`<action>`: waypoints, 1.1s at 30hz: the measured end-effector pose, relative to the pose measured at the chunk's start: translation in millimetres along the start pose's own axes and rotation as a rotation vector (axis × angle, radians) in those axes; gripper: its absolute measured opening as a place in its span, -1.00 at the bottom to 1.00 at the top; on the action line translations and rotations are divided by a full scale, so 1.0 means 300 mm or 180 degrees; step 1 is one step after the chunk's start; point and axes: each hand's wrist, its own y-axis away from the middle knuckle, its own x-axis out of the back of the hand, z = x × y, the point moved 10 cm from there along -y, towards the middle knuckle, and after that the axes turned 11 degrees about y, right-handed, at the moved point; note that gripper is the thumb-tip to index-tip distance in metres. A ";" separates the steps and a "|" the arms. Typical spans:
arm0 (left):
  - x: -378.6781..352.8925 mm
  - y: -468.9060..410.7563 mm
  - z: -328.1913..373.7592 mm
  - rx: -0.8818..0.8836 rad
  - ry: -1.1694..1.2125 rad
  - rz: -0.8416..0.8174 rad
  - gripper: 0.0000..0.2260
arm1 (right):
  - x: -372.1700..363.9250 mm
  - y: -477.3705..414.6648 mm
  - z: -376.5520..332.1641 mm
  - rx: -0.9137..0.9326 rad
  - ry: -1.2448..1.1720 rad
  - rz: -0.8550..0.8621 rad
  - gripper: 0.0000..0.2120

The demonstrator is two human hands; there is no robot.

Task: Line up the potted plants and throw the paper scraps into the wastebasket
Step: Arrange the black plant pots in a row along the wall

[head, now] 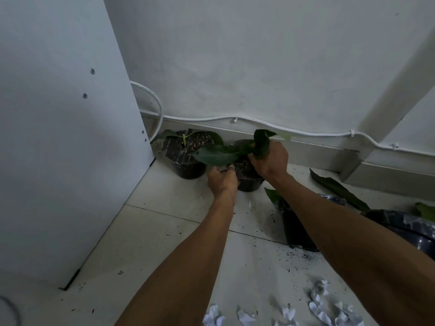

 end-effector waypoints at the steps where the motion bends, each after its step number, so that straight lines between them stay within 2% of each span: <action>1: -0.003 0.002 0.010 -0.0108 -0.0063 -0.0026 -0.68 | -0.023 0.005 -0.024 0.0170 0.0065 -0.0081 -0.79; 3: -0.012 0.019 0.058 -0.0619 -0.0635 -0.0063 -0.71 | -0.077 0.023 -0.022 0.0289 0.0040 -0.0207 -0.69; 6: -0.043 0.060 0.146 -0.1713 -0.1652 -0.0151 -0.72 | -0.158 0.032 0.048 0.0283 -0.0080 -0.0098 -0.39; 8: -0.075 0.079 0.175 -0.2199 -0.2232 -0.0311 -0.82 | -0.171 0.032 0.047 0.0430 -0.0038 0.0032 -0.39; 11: -0.108 0.095 0.184 -0.2559 -0.2733 -0.0549 -0.81 | -0.111 0.037 0.018 0.0464 -0.0464 0.0158 -0.48; 13: -0.115 0.104 0.177 -0.2690 -0.2864 -0.0615 -0.79 | -0.103 0.036 0.001 0.0511 -0.0591 0.0041 -0.52; 15: -0.125 0.108 0.158 -0.2843 -0.2996 -0.0748 -0.75 | -0.125 0.025 -0.016 0.0520 -0.0173 -0.0250 -0.58; 18: -0.126 0.100 0.138 -0.2880 -0.3353 -0.0727 -0.63 | -0.139 -0.005 -0.034 0.0495 0.0022 -0.0522 -0.52; 21: -0.127 0.105 0.137 -0.2894 -0.3687 -0.0565 -0.59 | -0.094 -0.004 -0.032 0.0497 -0.0279 -0.0143 -0.46; 23: -0.130 0.108 0.130 -0.2913 -0.3774 -0.0544 -0.56 | -0.050 0.002 -0.013 0.0337 -0.0547 0.0239 -0.52; 24: -0.129 0.105 0.124 -0.2896 -0.3796 -0.0545 -0.55 | -0.050 0.006 -0.011 0.0288 -0.0506 0.0229 -0.54; 29: -0.130 0.097 0.111 -0.2773 -0.3938 -0.0557 -0.48 | -0.130 0.005 0.004 0.0160 -0.0026 -0.0232 -0.56; 31: -0.131 0.090 0.102 -0.2652 -0.4020 -0.0591 -0.48 | -0.146 -0.005 -0.008 0.0271 0.0142 -0.0441 -0.61; 33: -0.137 0.071 0.083 -0.2428 -0.4245 -0.0681 -0.46 | -0.150 -0.012 -0.024 0.0467 0.0232 -0.0733 -0.58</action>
